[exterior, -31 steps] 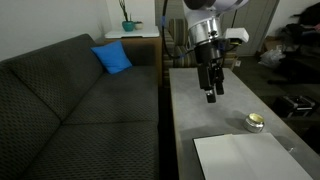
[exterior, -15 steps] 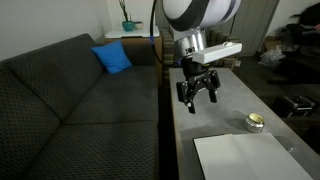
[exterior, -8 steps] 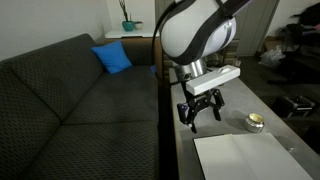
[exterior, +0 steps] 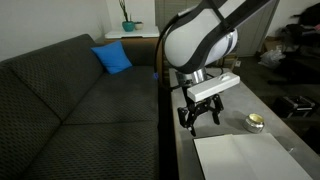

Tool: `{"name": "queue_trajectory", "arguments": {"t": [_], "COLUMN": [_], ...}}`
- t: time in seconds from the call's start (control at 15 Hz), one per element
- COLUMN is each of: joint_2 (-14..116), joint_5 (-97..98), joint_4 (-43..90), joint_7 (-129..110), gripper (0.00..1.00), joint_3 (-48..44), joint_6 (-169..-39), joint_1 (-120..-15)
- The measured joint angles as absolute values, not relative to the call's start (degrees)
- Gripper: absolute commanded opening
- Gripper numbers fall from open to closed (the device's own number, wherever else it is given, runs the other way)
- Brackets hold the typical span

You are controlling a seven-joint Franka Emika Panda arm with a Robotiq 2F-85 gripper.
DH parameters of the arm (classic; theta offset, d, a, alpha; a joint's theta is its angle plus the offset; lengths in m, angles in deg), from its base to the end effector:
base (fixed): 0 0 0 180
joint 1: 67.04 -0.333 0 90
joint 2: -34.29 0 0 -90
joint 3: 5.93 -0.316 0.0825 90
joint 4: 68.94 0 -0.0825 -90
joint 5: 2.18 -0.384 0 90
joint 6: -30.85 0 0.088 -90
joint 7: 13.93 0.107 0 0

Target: Close the book

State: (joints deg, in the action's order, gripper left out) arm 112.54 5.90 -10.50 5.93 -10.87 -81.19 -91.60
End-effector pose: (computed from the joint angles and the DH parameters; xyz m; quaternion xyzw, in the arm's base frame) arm 0.6090 0.3159 -0.0387 0.9726 0.0972 -0.1878 0.0970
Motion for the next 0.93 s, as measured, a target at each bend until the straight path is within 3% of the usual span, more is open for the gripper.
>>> {"name": "queue_trajectory", "arguments": {"t": [0.93], "joint_2": [118.84], "joint_5": [1.31], "joint_4": [-14.88], "joint_7": [13.2], "gripper": [1.0], "joint_3": [-9.98], "joint_6": [-80.69], "joint_1": [-91.97]}}
